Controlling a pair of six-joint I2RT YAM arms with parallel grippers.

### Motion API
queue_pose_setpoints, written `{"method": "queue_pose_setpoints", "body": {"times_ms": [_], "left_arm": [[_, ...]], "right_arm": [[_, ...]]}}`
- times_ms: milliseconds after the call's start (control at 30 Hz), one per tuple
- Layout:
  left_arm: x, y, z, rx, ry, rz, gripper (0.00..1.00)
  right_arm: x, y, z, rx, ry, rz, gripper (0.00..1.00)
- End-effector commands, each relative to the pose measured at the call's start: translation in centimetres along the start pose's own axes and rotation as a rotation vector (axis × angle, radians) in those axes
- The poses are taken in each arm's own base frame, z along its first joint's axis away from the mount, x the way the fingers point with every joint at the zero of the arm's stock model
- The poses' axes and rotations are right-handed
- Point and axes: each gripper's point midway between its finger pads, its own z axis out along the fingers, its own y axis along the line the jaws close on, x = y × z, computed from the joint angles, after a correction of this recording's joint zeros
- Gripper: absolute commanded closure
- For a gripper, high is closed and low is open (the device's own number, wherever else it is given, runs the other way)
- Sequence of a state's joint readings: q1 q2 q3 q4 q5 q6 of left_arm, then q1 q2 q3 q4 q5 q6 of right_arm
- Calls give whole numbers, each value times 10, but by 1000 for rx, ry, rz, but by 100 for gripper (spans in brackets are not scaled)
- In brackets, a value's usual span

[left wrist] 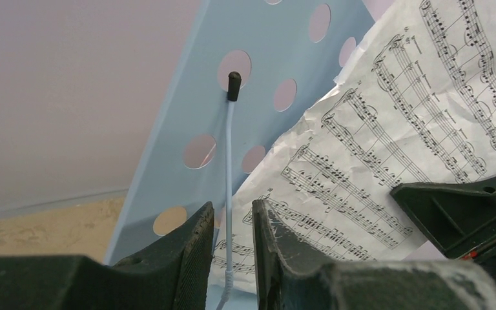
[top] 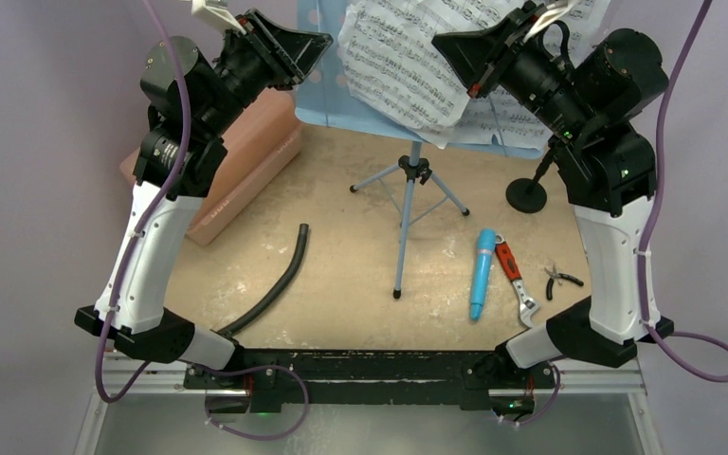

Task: Set up the instrument practice props

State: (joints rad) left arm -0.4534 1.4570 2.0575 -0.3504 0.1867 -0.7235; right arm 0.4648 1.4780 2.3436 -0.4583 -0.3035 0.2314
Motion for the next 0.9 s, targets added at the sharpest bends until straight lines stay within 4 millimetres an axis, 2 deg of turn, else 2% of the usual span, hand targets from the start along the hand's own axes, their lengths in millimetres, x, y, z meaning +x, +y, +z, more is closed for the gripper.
{"method": "queue_pose_setpoints", "body": {"times_ms": [0, 533, 633, 700, 867], "left_arm": [[-21, -18, -4, 58, -60, 0, 74], [-23, -19, -6, 52, -65, 3, 86], [-23, -19, -7, 51, -67, 6, 91], [-23, -19, -8, 52, -66, 13, 100], [-22, -20, -9, 59, -57, 18, 100]], "right_arm": [[-18, 3, 2, -6, -58, -10, 100], [-18, 1, 9, -8, -68, -4, 100], [-19, 0, 10, -6, -70, -3, 100], [-18, 0, 11, -6, -70, -3, 100], [-16, -3, 12, 3, -64, -14, 100]]}}
